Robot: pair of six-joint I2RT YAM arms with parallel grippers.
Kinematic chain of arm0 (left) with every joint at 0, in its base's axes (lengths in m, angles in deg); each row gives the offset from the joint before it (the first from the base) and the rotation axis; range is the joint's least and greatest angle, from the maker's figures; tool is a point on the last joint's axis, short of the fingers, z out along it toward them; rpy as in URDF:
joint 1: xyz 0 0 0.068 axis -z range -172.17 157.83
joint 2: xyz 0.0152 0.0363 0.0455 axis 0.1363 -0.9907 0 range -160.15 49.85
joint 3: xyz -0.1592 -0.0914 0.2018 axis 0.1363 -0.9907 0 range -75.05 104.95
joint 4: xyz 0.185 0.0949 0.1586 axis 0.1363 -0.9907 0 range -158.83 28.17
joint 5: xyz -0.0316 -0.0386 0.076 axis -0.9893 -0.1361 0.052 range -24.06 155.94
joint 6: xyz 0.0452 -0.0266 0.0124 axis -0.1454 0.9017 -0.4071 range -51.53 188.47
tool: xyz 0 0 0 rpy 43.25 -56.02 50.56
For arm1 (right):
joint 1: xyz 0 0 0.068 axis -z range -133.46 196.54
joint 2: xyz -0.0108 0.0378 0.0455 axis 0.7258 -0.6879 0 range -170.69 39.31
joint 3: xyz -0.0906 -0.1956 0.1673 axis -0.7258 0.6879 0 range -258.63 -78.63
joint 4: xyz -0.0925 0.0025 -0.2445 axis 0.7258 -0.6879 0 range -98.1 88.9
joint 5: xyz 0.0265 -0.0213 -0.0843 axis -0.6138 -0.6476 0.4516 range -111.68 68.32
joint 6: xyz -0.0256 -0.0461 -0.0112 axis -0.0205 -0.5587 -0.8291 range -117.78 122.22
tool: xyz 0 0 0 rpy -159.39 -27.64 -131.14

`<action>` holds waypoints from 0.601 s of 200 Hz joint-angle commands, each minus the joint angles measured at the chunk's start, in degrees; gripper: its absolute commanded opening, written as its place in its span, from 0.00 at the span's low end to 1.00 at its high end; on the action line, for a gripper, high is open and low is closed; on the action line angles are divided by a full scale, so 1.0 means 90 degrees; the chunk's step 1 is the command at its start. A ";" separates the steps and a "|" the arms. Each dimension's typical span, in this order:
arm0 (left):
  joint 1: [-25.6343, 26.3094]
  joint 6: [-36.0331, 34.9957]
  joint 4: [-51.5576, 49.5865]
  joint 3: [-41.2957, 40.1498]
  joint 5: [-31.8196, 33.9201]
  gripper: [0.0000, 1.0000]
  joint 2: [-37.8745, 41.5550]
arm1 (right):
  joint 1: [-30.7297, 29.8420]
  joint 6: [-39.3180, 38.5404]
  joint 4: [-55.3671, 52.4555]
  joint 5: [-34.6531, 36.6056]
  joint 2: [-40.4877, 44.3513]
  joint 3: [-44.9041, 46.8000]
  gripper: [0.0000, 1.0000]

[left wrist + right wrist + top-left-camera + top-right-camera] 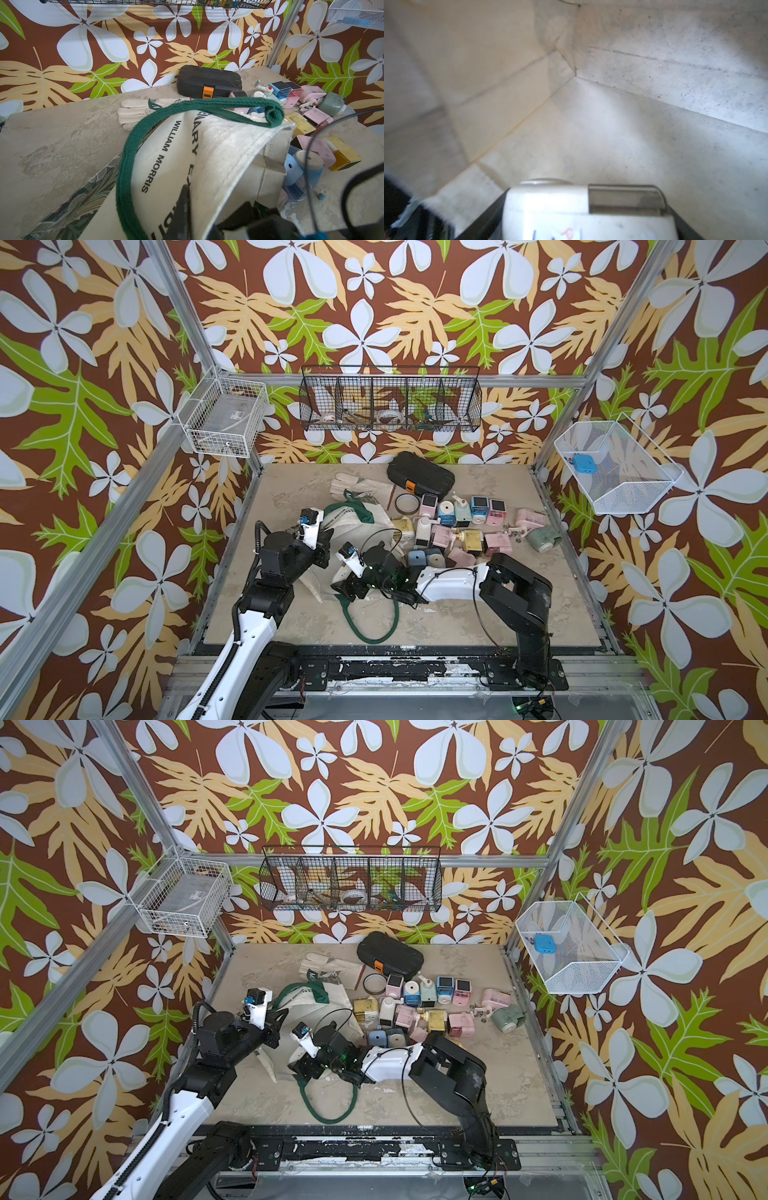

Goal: Take out the pencil sharpeners from the tote bags
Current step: Pick up the pencil sharpener from the canvas bag, then place the pencil sharpener at the center of the board.

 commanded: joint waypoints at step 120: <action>-0.0010 0.0084 0.0136 0.0015 0.0228 0.00 -0.0182 | 0.2023 0.2110 -0.2312 0.2923 0.6541 0.3840 0.64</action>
